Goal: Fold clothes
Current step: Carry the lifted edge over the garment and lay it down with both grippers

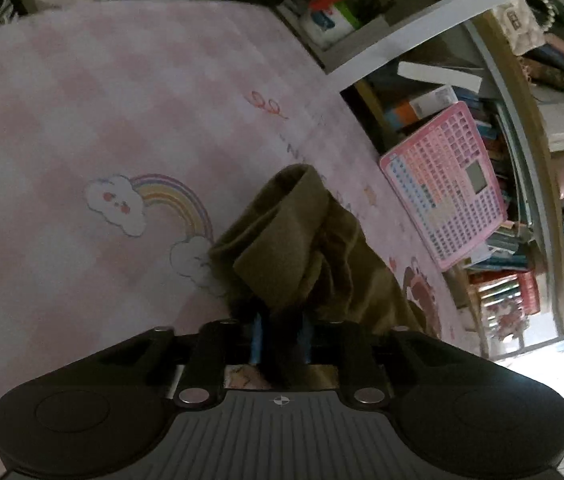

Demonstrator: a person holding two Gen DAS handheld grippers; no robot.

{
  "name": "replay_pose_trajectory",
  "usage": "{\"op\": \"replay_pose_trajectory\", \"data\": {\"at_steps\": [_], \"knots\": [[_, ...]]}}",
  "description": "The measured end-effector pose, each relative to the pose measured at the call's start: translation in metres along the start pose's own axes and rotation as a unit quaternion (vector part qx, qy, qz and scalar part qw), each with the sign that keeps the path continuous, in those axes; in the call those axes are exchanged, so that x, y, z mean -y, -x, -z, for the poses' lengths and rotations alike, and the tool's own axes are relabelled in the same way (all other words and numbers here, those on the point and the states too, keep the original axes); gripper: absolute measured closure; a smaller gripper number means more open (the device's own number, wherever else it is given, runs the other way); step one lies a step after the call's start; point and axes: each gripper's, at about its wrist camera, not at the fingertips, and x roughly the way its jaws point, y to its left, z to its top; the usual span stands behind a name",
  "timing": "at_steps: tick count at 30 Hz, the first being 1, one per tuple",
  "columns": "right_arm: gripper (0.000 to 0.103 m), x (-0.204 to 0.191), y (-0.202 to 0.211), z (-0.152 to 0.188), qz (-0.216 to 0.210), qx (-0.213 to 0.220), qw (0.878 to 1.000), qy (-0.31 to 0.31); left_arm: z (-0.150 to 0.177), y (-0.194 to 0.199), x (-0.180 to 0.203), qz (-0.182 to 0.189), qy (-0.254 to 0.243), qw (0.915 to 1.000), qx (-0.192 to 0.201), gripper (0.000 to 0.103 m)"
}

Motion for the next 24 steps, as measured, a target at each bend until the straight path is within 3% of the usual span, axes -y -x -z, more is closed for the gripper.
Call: {"op": "replay_pose_trajectory", "data": {"at_steps": [2,4,8,13,15,16,18,20,21,23,24], "knots": [[0.088,0.001,0.007,0.003,0.013,0.0,1.0,0.007,0.001,0.006,-0.003,0.001,0.007,1.0,-0.001,0.067],[0.077,0.006,0.011,0.006,0.026,-0.01,0.999,0.017,0.0,0.007,-0.009,0.007,0.028,0.9995,-0.012,0.056],[0.077,0.018,0.013,0.021,0.03,-0.044,0.998,0.023,-0.002,-0.006,-0.014,0.01,0.071,0.9969,-0.033,0.052],[0.08,0.014,0.008,0.019,0.026,-0.056,0.998,0.031,0.002,-0.026,0.001,0.012,0.069,0.9969,-0.035,0.045],[0.091,0.015,0.006,0.02,0.019,-0.061,0.997,0.031,0.001,-0.033,0.006,0.012,0.072,0.9967,-0.036,0.053],[0.093,0.015,0.003,0.018,0.015,-0.061,0.998,0.031,0.0,-0.038,0.008,0.01,0.074,0.9965,-0.039,0.077],[0.094,0.009,-0.008,0.013,0.009,-0.057,0.998,0.035,-0.002,-0.047,0.012,0.005,0.077,0.996,-0.046,0.09],[0.095,-0.003,-0.021,0.005,0.007,-0.052,0.997,0.053,-0.009,-0.048,0.034,0.006,0.03,0.9991,-0.03,0.095],[0.095,-0.01,-0.027,0.001,0.005,-0.049,0.997,0.063,-0.012,-0.044,0.054,0.02,-0.022,0.9995,-0.013,0.096],[0.096,-0.022,-0.036,-0.006,-0.002,-0.041,0.996,0.074,-0.011,-0.024,0.097,0.065,-0.125,0.9898,0.023,0.096],[0.096,-0.026,-0.04,-0.008,-0.003,-0.038,0.996,0.077,-0.011,-0.014,0.117,0.087,-0.174,0.9801,0.041,0.096]]}}
